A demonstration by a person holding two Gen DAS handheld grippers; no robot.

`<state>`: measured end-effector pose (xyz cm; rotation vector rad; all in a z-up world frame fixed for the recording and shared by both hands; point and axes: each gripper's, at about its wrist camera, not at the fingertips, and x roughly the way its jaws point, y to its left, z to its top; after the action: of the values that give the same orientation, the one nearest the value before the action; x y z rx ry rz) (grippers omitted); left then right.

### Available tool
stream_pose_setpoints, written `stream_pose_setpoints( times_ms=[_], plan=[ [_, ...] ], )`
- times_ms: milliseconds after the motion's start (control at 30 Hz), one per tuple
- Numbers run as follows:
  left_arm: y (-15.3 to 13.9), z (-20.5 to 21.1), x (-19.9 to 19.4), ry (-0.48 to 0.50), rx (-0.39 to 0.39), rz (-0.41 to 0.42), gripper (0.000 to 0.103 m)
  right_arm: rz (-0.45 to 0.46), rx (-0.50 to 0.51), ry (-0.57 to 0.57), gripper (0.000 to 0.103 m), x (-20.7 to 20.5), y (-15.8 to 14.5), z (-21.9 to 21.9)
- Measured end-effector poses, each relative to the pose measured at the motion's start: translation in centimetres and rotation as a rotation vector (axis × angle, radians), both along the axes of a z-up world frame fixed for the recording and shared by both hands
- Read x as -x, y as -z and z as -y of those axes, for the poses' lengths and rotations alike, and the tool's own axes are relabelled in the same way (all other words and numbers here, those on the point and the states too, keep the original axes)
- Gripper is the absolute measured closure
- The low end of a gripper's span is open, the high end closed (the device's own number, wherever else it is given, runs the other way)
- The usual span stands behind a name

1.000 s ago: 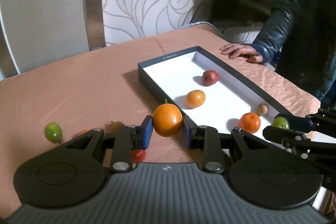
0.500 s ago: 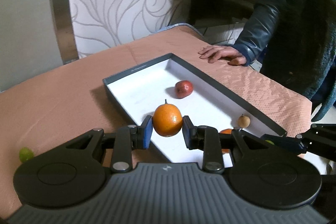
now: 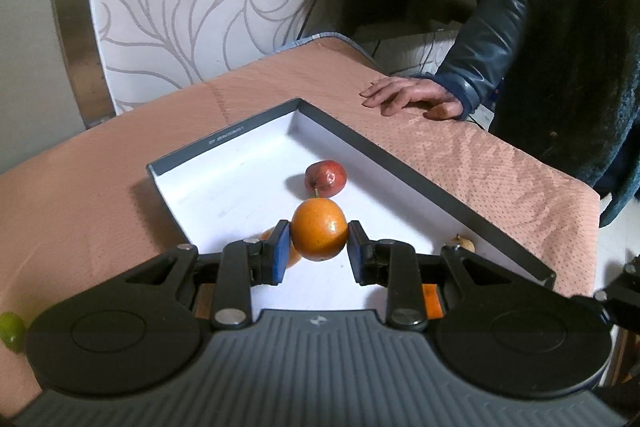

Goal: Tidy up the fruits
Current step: 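Carry the small orange and the green fruit in both grippers over the white box, then lower the small orange and green fruit toward the box floor with both grippers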

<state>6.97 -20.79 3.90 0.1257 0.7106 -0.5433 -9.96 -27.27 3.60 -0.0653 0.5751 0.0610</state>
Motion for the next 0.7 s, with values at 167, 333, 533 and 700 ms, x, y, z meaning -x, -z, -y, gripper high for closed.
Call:
stream_pose_setpoints(
  times_ms=[167,333,533,700],
  plan=[
    [0.5,0.9,-1.4,0.004,0.007,-0.023,0.068,0.0,0.005,0.011,0.075,0.1,0.0,0.0],
    [1.1,1.5,-2.6,0.011,0.005,-0.041,0.068,-0.005,0.008,0.031,0.075,0.1,0.0,0.0],
    [1.7,2.2,-3.6,0.029,-0.007,-0.045,0.068,-0.016,0.006,0.051,0.075,0.1,0.1,-0.2],
    [1.8,2.9,-4.3,0.042,-0.012,-0.049,0.068,-0.023,0.008,0.059,0.075,0.1,0.0,-0.7]
  ],
)
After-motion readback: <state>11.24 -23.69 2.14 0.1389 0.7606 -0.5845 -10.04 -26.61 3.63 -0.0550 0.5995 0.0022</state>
